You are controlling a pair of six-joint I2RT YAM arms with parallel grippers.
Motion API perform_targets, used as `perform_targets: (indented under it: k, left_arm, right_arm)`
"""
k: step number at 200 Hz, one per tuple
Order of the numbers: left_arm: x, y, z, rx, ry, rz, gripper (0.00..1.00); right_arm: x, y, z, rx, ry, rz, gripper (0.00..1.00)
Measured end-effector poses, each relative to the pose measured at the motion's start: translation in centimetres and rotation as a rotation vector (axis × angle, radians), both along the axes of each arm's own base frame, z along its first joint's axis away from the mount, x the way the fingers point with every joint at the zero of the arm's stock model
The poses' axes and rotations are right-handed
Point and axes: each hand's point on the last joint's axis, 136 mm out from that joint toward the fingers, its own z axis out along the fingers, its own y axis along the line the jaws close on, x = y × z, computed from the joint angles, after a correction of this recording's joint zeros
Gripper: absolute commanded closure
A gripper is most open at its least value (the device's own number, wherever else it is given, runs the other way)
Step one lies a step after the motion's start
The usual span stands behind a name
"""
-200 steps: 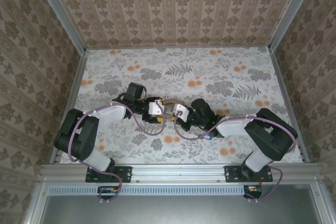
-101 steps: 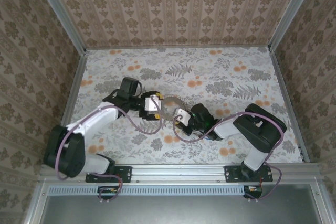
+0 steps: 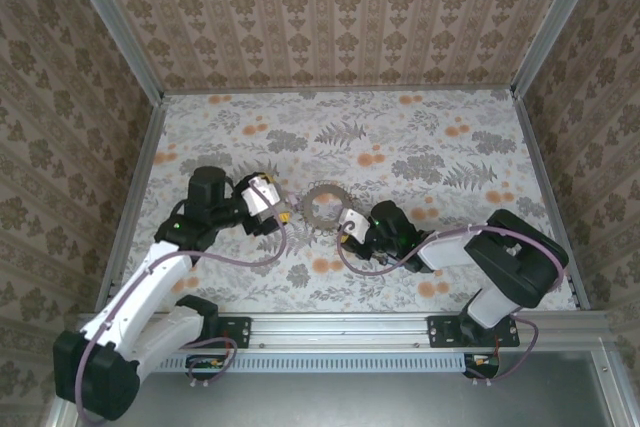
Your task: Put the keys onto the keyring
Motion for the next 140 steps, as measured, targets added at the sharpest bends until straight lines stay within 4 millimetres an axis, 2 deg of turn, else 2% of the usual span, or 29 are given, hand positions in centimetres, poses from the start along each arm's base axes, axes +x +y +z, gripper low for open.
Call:
perform_targets:
  k: [19, 43, 60, 88, 140]
  left_arm:
    - [0.2, 1.4, -1.1, -0.007, 0.047, 0.098, 0.22]
    - [0.9, 3.2, -2.8, -0.007, 0.117, 0.216, 0.22]
    - [1.2, 4.0, -3.3, -0.013, 0.143, 0.269, 0.22]
    - [1.3, 4.2, -3.2, -0.031, 0.162, 0.297, 0.22]
    - [1.2, 4.2, -3.0, -0.048, 0.168, 0.308, 0.22]
  right_arm:
    - [-0.3, 0.3, 0.3, -0.023, -0.030, 0.001, 0.73]
    - [-0.5, 0.8, -0.6, -0.092, -0.058, -0.009, 0.73]
    - [0.1, 1.3, -1.2, -0.141, -0.088, -0.026, 0.74]
    - [0.9, 1.3, -2.5, -0.213, -0.130, -0.079, 0.74]
    - [2.7, 0.9, -2.2, -0.248, -0.199, -0.174, 0.74]
